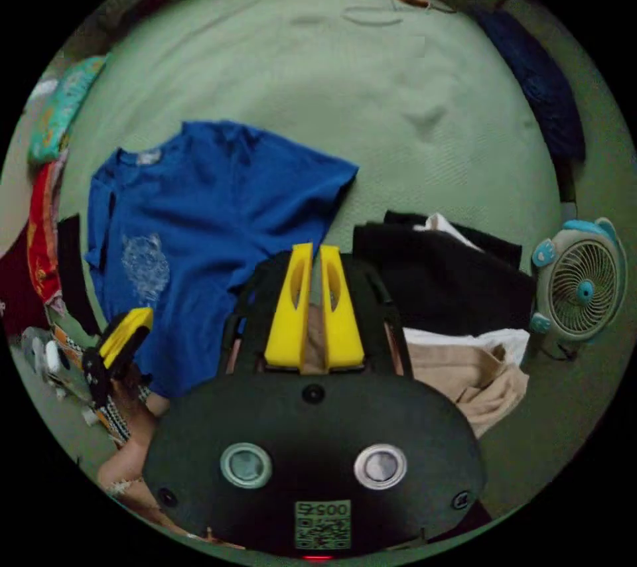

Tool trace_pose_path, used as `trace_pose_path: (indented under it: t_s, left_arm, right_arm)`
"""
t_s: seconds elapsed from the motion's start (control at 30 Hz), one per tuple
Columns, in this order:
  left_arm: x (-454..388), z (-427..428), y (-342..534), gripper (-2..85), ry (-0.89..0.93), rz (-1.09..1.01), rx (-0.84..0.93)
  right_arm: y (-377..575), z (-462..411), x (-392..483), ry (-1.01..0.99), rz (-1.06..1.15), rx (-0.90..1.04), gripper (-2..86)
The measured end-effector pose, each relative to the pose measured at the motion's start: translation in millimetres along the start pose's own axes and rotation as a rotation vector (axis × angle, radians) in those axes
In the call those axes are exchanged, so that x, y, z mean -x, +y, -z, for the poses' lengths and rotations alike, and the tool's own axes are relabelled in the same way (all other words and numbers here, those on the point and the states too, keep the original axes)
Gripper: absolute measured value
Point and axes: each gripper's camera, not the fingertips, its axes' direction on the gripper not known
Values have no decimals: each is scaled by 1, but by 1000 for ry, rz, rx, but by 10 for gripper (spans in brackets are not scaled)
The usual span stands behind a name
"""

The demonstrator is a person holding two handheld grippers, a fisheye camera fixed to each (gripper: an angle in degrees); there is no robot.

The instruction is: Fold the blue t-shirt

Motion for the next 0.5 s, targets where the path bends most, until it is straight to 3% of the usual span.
trace_pose_path:
  t_s: [0.2,0.4,0.5]
  left_arm:
    - [11,0,-3,-7,2,17,2]
    - [22,3,-5,-7,-2,25,-1]
    - [27,3,-6,-7,2,28,0]
  right_arm:
    - [-27,-13,-33,-227,-169,-12,67]
    - [-32,-21,-33,-6,-233,-29,76]
    - [-30,-28,-35,-53,-232,-8,57]
